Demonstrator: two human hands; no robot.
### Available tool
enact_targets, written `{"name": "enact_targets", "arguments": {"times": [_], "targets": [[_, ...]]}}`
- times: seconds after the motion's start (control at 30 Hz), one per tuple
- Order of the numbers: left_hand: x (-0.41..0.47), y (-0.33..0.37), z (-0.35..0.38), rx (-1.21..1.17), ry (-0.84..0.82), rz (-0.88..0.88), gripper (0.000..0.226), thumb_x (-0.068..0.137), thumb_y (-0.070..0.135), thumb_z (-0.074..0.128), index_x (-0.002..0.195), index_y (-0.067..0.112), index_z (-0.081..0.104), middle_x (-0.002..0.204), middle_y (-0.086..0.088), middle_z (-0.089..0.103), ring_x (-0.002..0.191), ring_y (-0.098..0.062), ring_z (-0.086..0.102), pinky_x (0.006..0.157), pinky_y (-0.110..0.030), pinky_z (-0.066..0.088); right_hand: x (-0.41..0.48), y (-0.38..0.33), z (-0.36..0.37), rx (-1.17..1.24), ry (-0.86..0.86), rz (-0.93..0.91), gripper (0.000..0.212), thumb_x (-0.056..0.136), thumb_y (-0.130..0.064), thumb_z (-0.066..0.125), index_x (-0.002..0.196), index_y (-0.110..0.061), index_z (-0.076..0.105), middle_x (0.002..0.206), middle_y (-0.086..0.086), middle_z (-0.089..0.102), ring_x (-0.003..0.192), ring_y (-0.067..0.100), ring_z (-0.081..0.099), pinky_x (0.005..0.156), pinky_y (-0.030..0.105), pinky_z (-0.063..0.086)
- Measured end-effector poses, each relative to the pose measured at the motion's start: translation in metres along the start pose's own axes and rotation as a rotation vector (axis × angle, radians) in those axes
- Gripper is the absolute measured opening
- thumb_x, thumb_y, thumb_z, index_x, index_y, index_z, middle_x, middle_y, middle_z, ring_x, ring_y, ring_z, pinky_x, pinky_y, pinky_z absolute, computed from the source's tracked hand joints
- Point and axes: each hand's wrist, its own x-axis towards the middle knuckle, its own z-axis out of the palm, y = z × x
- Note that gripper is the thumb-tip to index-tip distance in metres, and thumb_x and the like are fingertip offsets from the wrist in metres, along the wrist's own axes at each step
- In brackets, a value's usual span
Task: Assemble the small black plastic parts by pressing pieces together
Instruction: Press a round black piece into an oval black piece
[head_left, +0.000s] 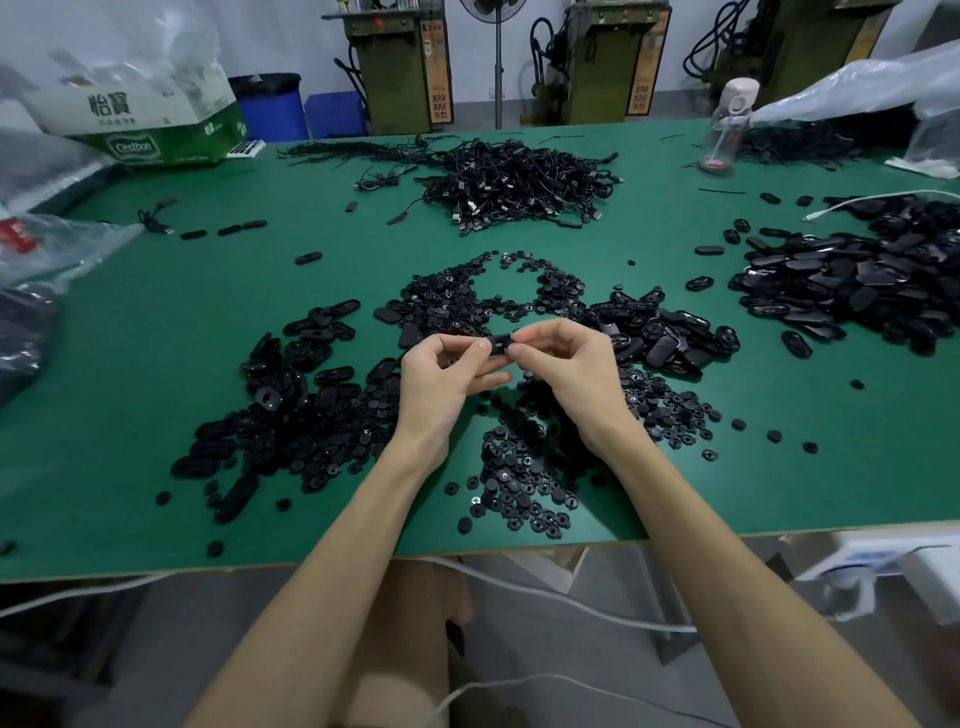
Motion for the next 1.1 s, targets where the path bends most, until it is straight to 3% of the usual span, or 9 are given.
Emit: {"name": "enact_targets", "arguments": {"times": [0.3,0.47,0.6,0.73,0.87,0.97,1.1], "targets": [[-0.0007,0.0014,0.0001,0.104,-0.049,0.039,0.014,0.094,0.005,0.074,0.102,-0.006,0.069,0.100,-0.022,0.075,0.096,-0.029,0.077,0.076,-0.036,0.064,0.0000,0.0009,0.0001,-0.117,0.014,0.005,0.007,0.087,-0.014,0.082,0.092,-0.014,0.077,0.086,0.001,0.078,0.083,0.013,0.072,0.083,0.030,0.058],[-0.0014,0.0023,-0.0007,0.139,-0.091,0.096,0.020,0.095,0.002,0.072,0.114,0.007,0.071,0.101,-0.015,0.076,0.096,-0.025,0.076,0.076,-0.035,0.064,-0.0005,-0.0003,0.0007,-0.103,0.010,0.013,0.007,0.086,-0.014,0.083,0.090,-0.014,0.077,0.086,0.003,0.078,0.087,0.024,0.072,0.086,0.038,0.059],[-0.0008,-0.0006,-0.0004,0.183,-0.129,0.107,0.017,0.094,-0.002,0.070,0.110,0.004,0.075,0.099,-0.008,0.078,0.094,-0.021,0.076,0.077,-0.032,0.063,-0.0018,-0.0016,-0.0010,-0.087,0.012,0.007,0.008,0.085,-0.010,0.083,0.085,-0.015,0.077,0.080,0.001,0.073,0.076,0.016,0.062,0.079,0.042,0.055],[0.0006,-0.0019,-0.0013,0.166,-0.064,0.087,0.016,0.095,-0.003,0.068,0.110,0.001,0.073,0.098,-0.010,0.077,0.091,-0.020,0.076,0.076,-0.029,0.062,-0.0031,-0.0052,0.0018,-0.171,-0.014,-0.057,0.009,0.087,-0.008,0.080,0.091,-0.015,0.080,0.093,0.001,0.069,0.077,0.011,0.059,0.076,0.031,0.052],[0.0026,-0.0041,-0.0027,0.160,-0.015,0.075,0.013,0.094,0.000,0.071,0.107,0.002,0.071,0.098,-0.011,0.076,0.087,-0.019,0.075,0.075,-0.031,0.063,-0.0033,-0.0079,0.0032,-0.238,-0.081,-0.074,0.020,0.094,-0.004,0.070,0.103,-0.018,0.082,0.105,0.001,0.066,0.093,0.019,0.065,0.086,0.028,0.053],[0.0039,-0.0051,-0.0033,0.177,-0.008,0.075,0.011,0.095,0.001,0.070,0.106,0.002,0.069,0.094,-0.009,0.076,0.082,-0.015,0.074,0.073,-0.030,0.062,-0.0034,-0.0077,0.0033,-0.256,-0.109,-0.066,0.024,0.096,-0.006,0.066,0.104,-0.022,0.082,0.107,0.000,0.064,0.098,0.015,0.063,0.088,0.023,0.051],[0.0033,-0.0036,-0.0021,0.161,-0.018,0.073,0.010,0.094,-0.001,0.070,0.101,0.006,0.071,0.086,-0.001,0.076,0.076,-0.014,0.073,0.070,-0.028,0.061,-0.0020,-0.0058,0.0027,-0.197,-0.065,-0.072,0.022,0.097,-0.009,0.067,0.105,-0.025,0.080,0.109,0.002,0.070,0.096,0.022,0.064,0.087,0.035,0.055]]}}
